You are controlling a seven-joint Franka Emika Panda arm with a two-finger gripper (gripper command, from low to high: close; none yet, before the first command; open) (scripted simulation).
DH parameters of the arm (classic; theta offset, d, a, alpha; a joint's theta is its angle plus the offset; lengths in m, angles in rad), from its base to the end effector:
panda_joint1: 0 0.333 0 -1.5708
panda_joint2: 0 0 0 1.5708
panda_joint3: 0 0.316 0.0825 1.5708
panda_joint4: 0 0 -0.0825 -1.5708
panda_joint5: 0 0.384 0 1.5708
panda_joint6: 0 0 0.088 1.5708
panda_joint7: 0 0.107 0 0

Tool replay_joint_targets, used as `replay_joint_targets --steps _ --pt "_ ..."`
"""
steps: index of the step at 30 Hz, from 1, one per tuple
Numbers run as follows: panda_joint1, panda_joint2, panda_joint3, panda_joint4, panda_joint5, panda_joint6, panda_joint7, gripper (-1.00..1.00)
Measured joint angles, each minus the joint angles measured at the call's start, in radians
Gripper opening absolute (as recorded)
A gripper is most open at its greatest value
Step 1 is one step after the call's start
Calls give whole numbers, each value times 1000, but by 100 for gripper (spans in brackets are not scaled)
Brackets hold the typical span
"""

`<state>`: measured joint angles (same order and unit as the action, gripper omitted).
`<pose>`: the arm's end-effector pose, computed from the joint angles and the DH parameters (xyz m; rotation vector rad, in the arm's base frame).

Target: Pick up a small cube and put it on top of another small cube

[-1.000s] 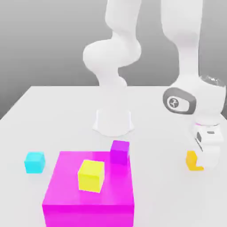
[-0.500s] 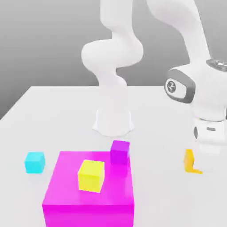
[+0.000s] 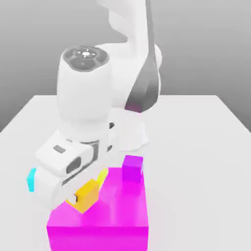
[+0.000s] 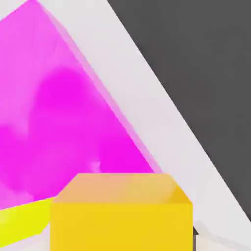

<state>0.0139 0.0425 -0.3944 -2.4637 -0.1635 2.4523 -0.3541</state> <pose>0.4384 -0.1762 0.2751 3.0438 0.1561 -0.1375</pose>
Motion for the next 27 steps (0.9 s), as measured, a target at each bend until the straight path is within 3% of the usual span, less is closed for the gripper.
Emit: replay_joint_targets --steps 6,11,18,24,25,27 --pt "-210 -122 -103 -192 -28 110 -234 -100" --pt "-255 -181 -185 -317 -1 204 -392 -100" --pt "-213 -78 -194 -317 152 300 -510 -100" --pt "-221 46 -145 -316 349 400 -650 -100" --pt "-232 68 -127 -317 383 417 -675 100" --pt "-232 68 -127 -317 383 417 -675 100"
